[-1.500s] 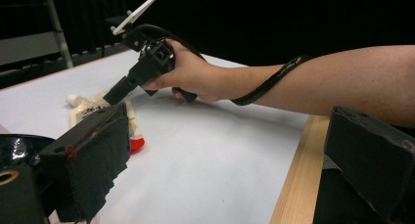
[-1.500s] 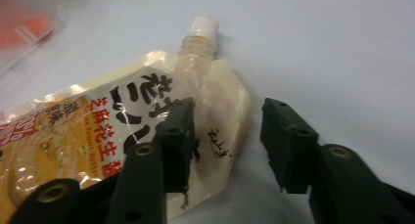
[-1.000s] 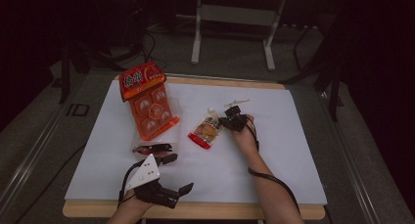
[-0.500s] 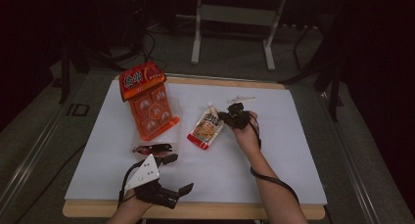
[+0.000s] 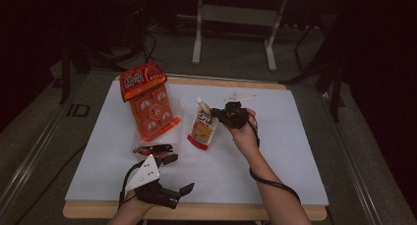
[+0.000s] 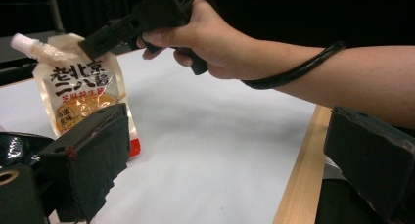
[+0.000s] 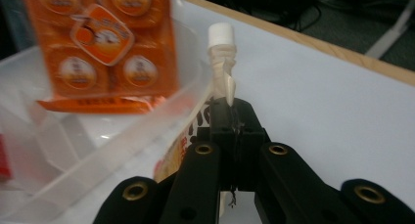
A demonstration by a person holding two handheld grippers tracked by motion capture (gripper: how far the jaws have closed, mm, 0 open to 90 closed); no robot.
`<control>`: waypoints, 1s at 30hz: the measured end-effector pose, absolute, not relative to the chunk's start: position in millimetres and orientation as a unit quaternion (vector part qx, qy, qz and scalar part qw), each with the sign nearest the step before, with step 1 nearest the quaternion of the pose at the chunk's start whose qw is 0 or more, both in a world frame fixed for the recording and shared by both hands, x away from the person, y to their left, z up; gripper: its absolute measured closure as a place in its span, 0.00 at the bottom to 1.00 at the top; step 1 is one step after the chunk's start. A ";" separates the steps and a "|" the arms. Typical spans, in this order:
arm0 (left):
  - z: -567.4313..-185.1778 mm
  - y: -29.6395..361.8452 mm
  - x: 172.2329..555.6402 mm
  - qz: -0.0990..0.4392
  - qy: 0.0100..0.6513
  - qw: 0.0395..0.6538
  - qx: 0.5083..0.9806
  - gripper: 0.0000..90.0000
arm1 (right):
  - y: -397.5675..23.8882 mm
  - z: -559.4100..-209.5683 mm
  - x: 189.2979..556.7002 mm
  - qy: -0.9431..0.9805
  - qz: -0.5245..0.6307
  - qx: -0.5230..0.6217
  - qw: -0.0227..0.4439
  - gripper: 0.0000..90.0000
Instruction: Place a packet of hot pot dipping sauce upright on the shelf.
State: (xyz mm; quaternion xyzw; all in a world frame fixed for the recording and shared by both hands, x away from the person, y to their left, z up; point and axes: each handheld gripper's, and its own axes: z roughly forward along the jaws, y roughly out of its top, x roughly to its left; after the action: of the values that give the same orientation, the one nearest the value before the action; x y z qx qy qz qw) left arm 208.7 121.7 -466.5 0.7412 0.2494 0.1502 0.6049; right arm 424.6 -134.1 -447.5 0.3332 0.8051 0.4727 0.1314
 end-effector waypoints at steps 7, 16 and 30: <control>-465.6 122.9 208.7 0.156 0.251 0.602 0.741 0.04 | -121.1 -436.1 412.1 0.811 0.484 0.303 0.127 1.00; -465.7 123.8 209.8 0.157 0.255 0.598 0.744 0.05 | -117.7 -424.9 402.7 0.814 0.490 0.282 0.135 1.00; -455.3 124.9 210.0 0.128 0.244 0.605 0.747 0.06 | -143.1 -397.5 383.0 0.818 0.496 0.255 0.143 1.00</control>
State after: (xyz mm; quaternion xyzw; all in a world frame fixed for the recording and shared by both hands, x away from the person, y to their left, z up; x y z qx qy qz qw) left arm 210.0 124.9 -455.3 0.7473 0.2436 0.1280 0.6048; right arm 383.0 -143.1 -397.5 0.2550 0.8179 0.4956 0.1431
